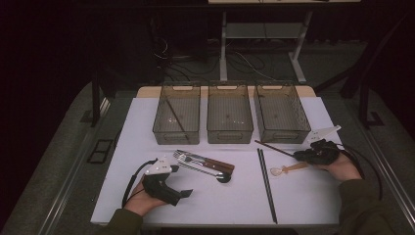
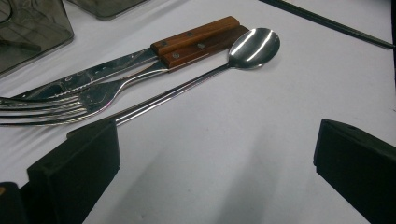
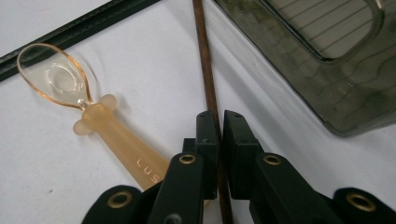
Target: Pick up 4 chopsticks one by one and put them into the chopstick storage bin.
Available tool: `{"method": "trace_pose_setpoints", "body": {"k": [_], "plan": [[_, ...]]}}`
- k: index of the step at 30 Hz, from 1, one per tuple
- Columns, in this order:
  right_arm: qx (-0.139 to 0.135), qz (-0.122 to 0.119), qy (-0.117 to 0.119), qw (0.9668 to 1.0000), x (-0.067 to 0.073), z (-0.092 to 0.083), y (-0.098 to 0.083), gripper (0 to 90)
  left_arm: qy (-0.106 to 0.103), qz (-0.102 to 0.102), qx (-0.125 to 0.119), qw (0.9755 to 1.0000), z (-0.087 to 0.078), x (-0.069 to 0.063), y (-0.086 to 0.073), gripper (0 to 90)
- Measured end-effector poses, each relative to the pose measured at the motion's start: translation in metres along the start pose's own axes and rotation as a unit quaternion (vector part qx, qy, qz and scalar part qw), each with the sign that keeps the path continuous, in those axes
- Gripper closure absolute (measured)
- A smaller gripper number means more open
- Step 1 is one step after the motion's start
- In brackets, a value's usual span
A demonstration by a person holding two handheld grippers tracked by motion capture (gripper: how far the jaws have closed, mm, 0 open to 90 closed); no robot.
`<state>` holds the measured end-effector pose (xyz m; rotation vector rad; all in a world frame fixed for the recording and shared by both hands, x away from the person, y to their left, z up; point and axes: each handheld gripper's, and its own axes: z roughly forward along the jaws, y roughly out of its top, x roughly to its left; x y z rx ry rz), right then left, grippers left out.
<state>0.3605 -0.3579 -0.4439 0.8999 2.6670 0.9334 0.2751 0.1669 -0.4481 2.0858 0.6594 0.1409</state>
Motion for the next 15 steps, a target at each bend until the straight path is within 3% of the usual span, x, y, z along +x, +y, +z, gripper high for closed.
{"method": "trace_pose_setpoints", "body": {"k": [5,15], "plan": [[0.003,-0.009,-0.002,1.0000,0.000,-0.001,0.003,85.2,0.001,-0.002,0.000,1.0000,0.000,0.000,0.000,0.0],[-0.026,-0.003,0.002,0.9997,0.000,-0.013,0.006,85.3,0.001,-0.001,0.002,1.0000,0.000,0.000,0.000,0.0]]}}
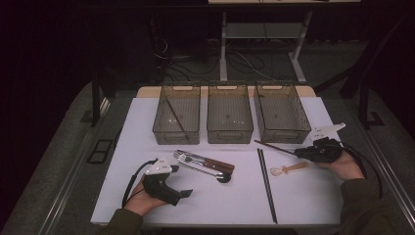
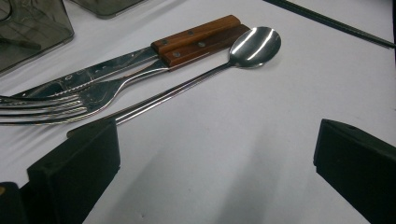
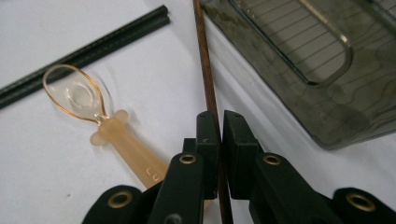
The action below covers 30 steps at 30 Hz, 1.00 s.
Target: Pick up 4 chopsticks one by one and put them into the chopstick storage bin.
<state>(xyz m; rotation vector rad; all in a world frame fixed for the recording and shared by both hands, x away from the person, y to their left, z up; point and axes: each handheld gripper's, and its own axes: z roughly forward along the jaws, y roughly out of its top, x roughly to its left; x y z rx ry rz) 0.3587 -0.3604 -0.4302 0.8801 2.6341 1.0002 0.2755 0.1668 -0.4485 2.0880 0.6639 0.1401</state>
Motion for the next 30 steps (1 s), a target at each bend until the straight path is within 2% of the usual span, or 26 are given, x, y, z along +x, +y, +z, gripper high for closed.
{"method": "trace_pose_setpoints", "body": {"k": [6,14,30], "plan": [[-0.013,0.000,0.005,0.9999,0.002,-0.006,0.004,85.4,0.000,0.001,0.000,1.0000,0.000,0.000,0.000,0.0],[-0.051,0.014,0.022,0.9983,0.001,-0.016,0.004,85.5,0.000,0.000,0.000,1.0000,0.000,0.000,0.000,0.0],[-0.080,0.014,0.042,0.9958,0.010,-0.027,0.012,85.5,0.002,0.000,-0.002,1.0000,-0.001,0.000,0.000,0.0]]}}
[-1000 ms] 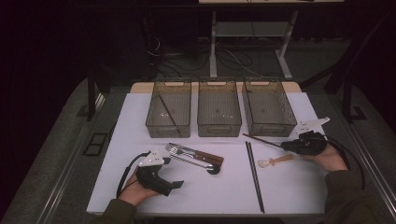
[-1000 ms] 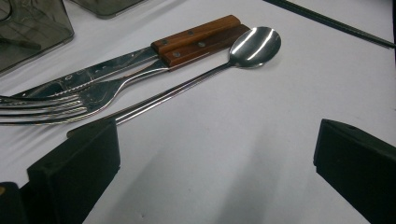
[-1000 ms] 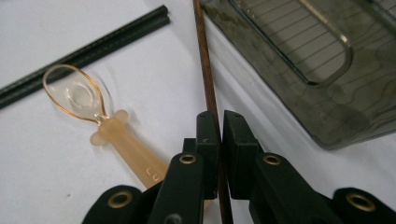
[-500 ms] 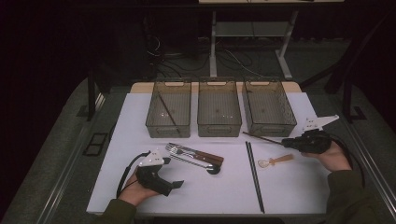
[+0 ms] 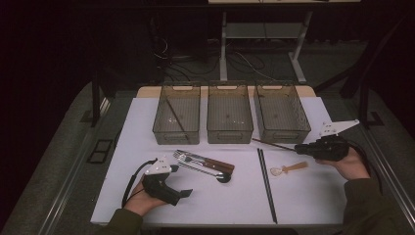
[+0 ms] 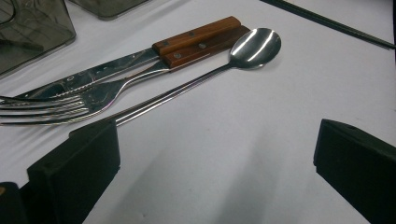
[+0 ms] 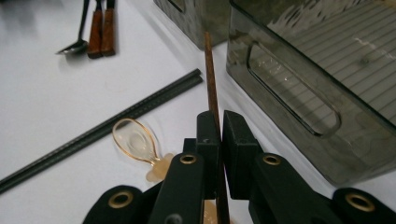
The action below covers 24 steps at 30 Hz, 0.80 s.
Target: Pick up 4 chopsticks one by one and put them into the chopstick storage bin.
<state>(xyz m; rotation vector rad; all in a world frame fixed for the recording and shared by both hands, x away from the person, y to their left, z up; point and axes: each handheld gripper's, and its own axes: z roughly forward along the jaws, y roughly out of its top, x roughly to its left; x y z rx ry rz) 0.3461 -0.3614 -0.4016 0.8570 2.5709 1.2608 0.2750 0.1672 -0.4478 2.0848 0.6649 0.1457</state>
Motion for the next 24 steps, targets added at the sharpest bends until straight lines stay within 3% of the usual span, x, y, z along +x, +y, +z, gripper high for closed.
{"method": "trace_pose_setpoints", "body": {"k": [9,24], "plan": [[-0.021,-0.004,0.020,0.9996,0.009,-0.004,0.006,85.5,0.000,0.000,-0.001,1.0000,0.000,0.000,0.000,0.0],[-0.023,-0.021,0.039,0.9987,0.030,0.012,0.025,85.5,0.000,0.001,0.000,1.0000,0.000,-0.001,0.000,0.0]]}}
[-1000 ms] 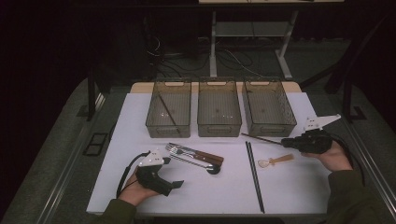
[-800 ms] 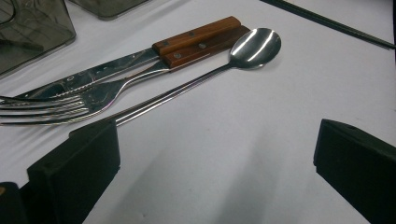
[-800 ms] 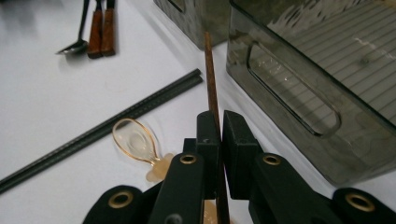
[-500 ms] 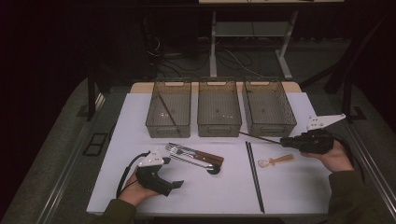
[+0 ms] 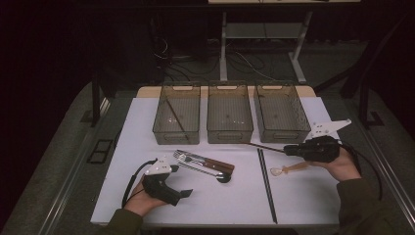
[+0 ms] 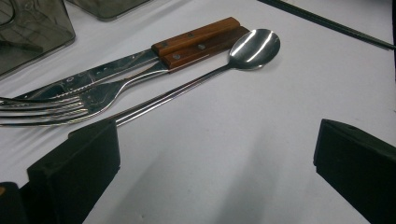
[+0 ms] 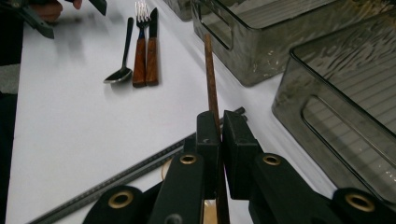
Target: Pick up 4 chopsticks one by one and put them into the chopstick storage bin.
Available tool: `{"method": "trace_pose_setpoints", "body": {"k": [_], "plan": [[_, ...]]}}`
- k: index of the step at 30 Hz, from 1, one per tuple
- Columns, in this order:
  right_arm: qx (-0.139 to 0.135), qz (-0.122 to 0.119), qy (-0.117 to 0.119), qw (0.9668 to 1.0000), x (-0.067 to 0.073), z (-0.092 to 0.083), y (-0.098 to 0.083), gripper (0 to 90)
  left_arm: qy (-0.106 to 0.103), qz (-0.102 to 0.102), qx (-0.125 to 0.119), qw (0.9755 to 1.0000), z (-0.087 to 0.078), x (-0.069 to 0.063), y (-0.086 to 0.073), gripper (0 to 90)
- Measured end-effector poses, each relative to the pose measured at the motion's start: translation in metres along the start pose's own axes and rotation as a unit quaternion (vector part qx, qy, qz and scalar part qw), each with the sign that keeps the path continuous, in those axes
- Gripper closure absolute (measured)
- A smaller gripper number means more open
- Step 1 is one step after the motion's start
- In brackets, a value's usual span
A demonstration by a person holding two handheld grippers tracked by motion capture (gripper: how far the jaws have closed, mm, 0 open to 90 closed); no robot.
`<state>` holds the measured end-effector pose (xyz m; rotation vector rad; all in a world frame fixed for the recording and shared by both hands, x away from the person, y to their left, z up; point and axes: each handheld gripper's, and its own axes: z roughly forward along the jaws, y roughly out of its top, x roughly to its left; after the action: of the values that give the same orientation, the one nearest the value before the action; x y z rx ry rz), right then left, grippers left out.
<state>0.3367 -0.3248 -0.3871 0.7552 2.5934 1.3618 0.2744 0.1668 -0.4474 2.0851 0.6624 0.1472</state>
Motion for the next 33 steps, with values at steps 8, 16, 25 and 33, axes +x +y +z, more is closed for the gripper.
{"method": "trace_pose_setpoints", "body": {"k": [8,16,25,33], "plan": [[-0.004,-0.009,0.011,0.9999,0.011,0.014,0.011,85.5,0.000,0.000,-0.001,1.0000,0.000,0.000,0.000,0.0],[-0.011,-0.006,0.018,0.9998,0.021,0.027,0.023,85.5,0.002,-0.002,-0.001,1.0000,0.000,0.000,0.000,0.0],[-0.032,0.006,0.019,0.9993,0.026,0.036,0.037,85.5,0.004,-0.006,-0.005,1.0000,0.000,0.000,-0.001,0.0],[-0.061,0.017,0.014,0.9979,0.029,0.044,0.055,85.5,0.004,-0.013,-0.009,0.9999,-0.001,0.001,-0.001,0.0]]}}
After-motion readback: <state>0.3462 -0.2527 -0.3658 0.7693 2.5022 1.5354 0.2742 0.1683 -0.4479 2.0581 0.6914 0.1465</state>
